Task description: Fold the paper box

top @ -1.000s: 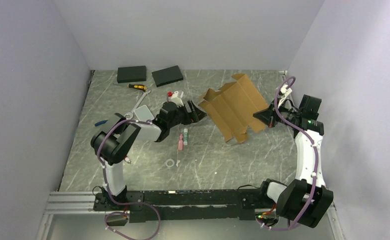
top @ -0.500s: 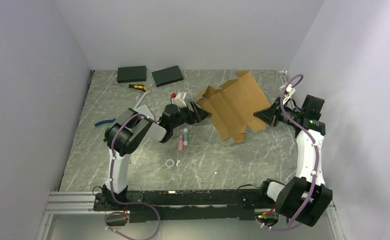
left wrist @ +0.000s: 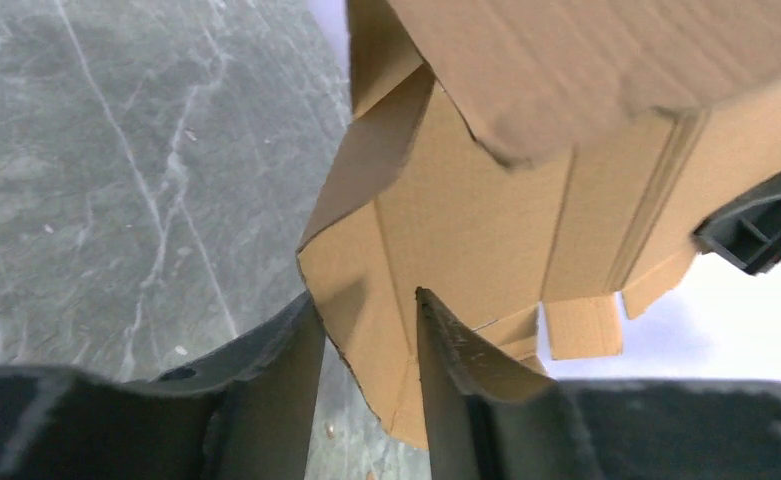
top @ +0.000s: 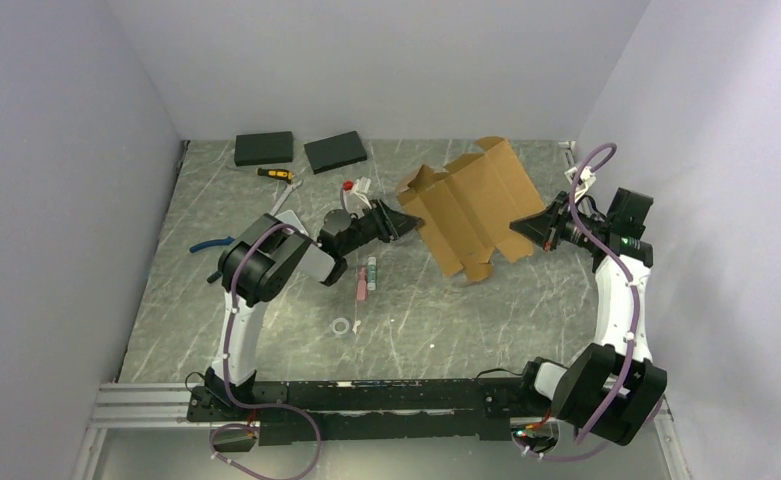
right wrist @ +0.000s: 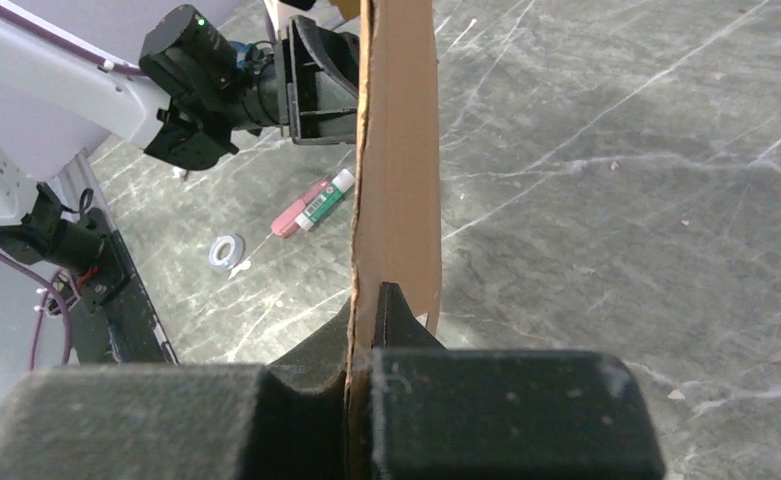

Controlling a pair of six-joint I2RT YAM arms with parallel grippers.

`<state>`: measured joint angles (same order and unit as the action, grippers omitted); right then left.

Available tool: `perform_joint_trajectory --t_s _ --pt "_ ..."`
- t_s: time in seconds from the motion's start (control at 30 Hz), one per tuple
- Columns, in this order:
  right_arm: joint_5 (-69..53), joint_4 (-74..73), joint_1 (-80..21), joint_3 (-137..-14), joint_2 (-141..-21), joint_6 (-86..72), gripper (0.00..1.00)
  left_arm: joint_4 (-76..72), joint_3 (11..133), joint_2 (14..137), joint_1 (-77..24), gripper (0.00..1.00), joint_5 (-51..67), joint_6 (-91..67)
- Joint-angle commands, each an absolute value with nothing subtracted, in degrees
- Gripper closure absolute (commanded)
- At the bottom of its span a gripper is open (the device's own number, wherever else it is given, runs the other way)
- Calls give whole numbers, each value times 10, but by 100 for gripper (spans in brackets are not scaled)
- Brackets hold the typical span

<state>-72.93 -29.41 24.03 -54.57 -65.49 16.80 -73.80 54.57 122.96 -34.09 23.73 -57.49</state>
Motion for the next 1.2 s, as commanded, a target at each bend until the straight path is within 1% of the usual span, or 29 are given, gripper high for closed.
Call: perform_joint_trajectory --t_s 0.0,0.07,0.2,0.4,0.63,0.8,0.93,1.17 --pt "-729 -279 244 -550 -659 167 100 -809 554 1225 -337 65 265 -588" --pt "-714 -291 244 -553 -658 188 100 -808 544 1215 -335 81 262 -588" --pt "-716 -310 241 -555 -661 215 100 -772 532 1193 -335 100 260 -578" --pt "-746 -334 206 -554 -705 227 100 -678 521 1149 -335 100 242 -556" --pt "-737 -290 143 -533 -769 182 100 -529 522 1093 -340 100 223 -543" --pt "-723 -220 142 -501 -777 120 100 -429 534 1072 -346 100 194 -546" --pt "-708 -163 150 -475 -776 73 100 -352 566 1073 -346 100 194 -560" --pt "-693 -158 160 -469 -801 65 100 -226 593 1054 -346 100 194 -626"
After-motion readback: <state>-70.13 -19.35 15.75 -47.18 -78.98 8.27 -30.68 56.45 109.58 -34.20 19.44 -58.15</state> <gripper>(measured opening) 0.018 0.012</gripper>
